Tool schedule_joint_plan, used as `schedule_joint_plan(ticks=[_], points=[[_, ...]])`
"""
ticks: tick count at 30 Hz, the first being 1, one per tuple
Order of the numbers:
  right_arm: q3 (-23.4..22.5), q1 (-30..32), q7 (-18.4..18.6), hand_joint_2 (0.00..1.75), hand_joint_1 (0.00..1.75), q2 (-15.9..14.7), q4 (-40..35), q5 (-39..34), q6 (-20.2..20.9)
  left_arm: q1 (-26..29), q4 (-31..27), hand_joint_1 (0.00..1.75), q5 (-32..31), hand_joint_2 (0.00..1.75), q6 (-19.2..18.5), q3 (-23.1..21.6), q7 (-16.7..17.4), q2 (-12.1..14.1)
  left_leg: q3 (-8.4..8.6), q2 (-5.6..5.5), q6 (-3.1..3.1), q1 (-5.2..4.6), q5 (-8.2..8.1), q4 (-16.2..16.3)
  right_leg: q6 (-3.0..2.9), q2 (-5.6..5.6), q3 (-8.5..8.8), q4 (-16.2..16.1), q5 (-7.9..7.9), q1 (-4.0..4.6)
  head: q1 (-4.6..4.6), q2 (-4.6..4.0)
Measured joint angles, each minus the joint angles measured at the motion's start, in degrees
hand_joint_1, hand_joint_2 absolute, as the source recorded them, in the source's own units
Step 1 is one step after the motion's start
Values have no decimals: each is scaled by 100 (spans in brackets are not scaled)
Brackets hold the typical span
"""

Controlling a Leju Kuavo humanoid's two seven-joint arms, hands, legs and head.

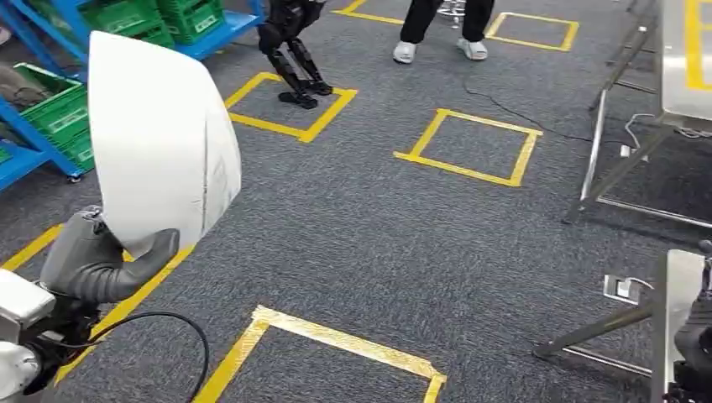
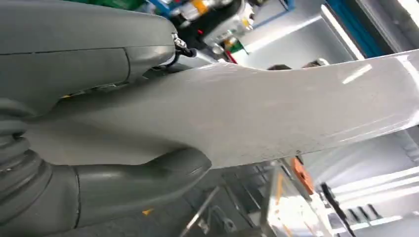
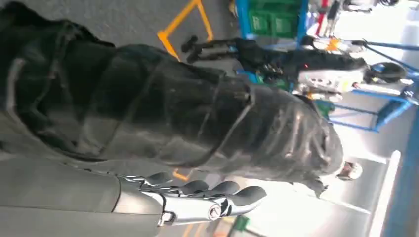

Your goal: Take the parts from the cabinet and place them on the table.

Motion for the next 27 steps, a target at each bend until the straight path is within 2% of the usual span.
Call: schedule_joint_plan(ticks=[1,2,5,6,7,8,9,10,11,12,13,14,15,16,17,18,20,21,22,23,24,25,26,27], points=[[13,-14,-2,0,0,2,-33,0,-15,-4,-24,175,9,175,-2,4,0,0,16,53,-34,-29,-20,0,-1,-251,148,-287,-71,54,2,0],[28,-10,-2,0,0,2,-65,0,-17,-27,-48,175,15,175,-6,15,0,0,12,95,-72,-57,-39,34,-97,-140,193,-317,-22,59,-17,0],[44,13,-7,0,0,11,-122,2,-33,-47,-59,175,28,175,-22,15,-2,-11,54,281,-153,-35,-33,-6,-216,55,136,-306,-6,97,-4,0],[44,25,-4,0,0,13,-155,2,-33,-65,-70,175,28,175,-22,18,-2,-13,45,208,-203,-2,-99,18,-272,113,161,-344,26,59,-15,0],[52,22,-13,0,0,20,-192,5,-35,-71,-72,175,28,175,-24,20,-2,-15,1,-90,-210,10,-225,169,-294,160,160,-346,33,60,-26,0],[66,4,-13,0,0,22,-201,4,-35,-65,-81,175,30,175,-24,28,-7,-13,-157,-295,-201,11,-452,545,-330,216,158,-346,34,62,-39,0],[70,4,-13,0,0,24,-201,4,-35,-57,-81,175,31,175,-24,33,-4,-13,-389,-385,-198,4,-694,1059,-335,286,158,-346,34,69,-63,0],[81,11,-13,0,0,35,-201,4,-35,-50,-81,175,30,175,-24,33,-4,-13,-628,-413,-192,-4,-881,1559,-346,359,157,-346,38,86,-55,0],[87,14,-11,0,0,37,-201,4,-35,-44,-81,175,30,175,-24,33,-7,-15,-783,-417,-178,-7,-936,1850,-355,432,157,-345,39,103,-55,0],[105,15,-11,0,0,37,-201,4,-35,-41,-81,175,30,175,-24,33,-4,-15,-807,-418,-154,-16,-846,1857,-360,516,161,-345,42,116,-55,0],[114,15,-11,0,0,37,-201,4,-35,-42,-81,175,30,175,-24,33,-6,-17,-725,-428,-122,-31,-643,1631,-359,597,166,-340,42,127,-55,0],[122,16,-11,0,0,37,-203,4,-35,-42,-81,175,31,175,-24,33,-4,-17,-526,-471,-79,-46,-340,1157,-358,686,174,-331,43,132,-55,0],[127,15,-11,0,0,37,-203,4,-35,-45,-83,175,30,175,-24,33,-4,-15,-299,-584,-38,-57,-67,651,-357,765,186,-327,43,133,-57,0],[129,17,-11,0,0,44,-203,4,-35,-49,-83,175,30,175,-24,33,-6,-13,-147,-919,9,-59,58,254,-352,817,171,-321,46,109,-46,0],[131,0,-11,0,0,48,-203,4,-35,-39,-85,175,30,175,-24,33,-4,-17,-104,-1054,22,-22,28,120,-319,896,124,-281,53,145,-44,0],[131,9,-11,0,0,50,-203,4,-35,-54,-94,175,30,175,-26,37,-4,-11,-89,-997,-12,-55,-12,87,-275,961,67,-288,79,98,-64,0],[135,42,-13,0,0,52,-205,-15,-44,-64,-100,175,48,175,-26,37,-15,-15,-90,-881,14,-80,3,62,-185,1107,40,-334,130,60,-61,0],[140,58,-24,0,0,52,-221,-24,-46,-64,-100,175,66,175,-26,37,-31,-17,-56,-785,42,-25,53,-24,-157,1138,-12,-326,128,76,-57,0],[144,90,-50,0,0,52,-243,-42,-68,-62,-98,175,83,175,-26,37,-59,-22,-23,-683,58,-28,70,-65,-158,771,-70,-216,38,109,-48,0],[149,87,-63,0,0,52,-253,-50,-89,-49,-103,175,131,175,-24,46,-129,-26,-17,-610,87,-34,70,-74,-122,485,-209,73,-154,109,-17,0],[153,94,-63,0,0,52,-264,-52,-107,-38,-100,175,153,175,-26,57,-164,-37,-18,-526,95,-40,65,-73,-83,372,-406,484,-363,95,-28,0],[168,127,-53,0,0,52,-269,-52,-122,-12,-100,175,192,175,-26,68,-201,-48,-19,-437,99,-46,58,-73,-57,315,-636,952,-562,71,-20,0],[175,173,-37,0,0,52,-275,-50,-140,3,-100,175,203,175,-26,68,-225,-61,-21,-350,102,-47,50,-71,-27,296,-810,1313,-679,50,-28,0],[179,209,-26,0,0,52,-286,-52,-162,14,-100,175,219,175,-24,68,-243,-79,-17,-264,96,-46,43,-71,-6,285,-848,1407,-651,36,-15,0]])
